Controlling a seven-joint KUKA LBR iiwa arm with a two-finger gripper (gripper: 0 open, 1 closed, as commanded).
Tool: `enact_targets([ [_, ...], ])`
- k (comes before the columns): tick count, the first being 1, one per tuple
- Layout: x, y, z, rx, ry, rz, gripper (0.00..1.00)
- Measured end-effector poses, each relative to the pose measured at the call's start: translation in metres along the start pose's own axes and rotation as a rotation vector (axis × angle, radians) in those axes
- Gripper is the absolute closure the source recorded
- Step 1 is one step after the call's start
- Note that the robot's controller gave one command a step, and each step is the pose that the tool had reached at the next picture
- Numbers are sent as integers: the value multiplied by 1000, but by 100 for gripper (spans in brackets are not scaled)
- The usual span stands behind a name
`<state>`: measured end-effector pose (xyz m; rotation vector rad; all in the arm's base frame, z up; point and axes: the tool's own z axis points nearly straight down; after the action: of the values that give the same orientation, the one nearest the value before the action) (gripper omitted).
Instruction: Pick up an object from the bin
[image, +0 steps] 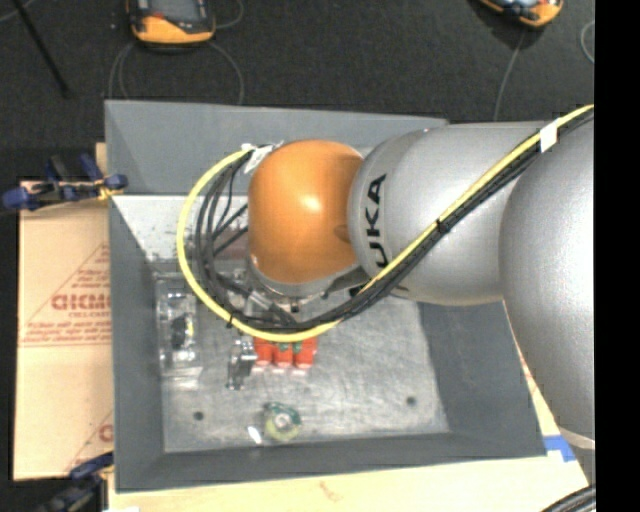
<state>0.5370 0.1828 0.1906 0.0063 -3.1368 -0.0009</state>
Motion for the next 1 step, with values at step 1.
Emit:
enact_targets([
  [1,-38,-82,118,-2,-13,-185,0],
])
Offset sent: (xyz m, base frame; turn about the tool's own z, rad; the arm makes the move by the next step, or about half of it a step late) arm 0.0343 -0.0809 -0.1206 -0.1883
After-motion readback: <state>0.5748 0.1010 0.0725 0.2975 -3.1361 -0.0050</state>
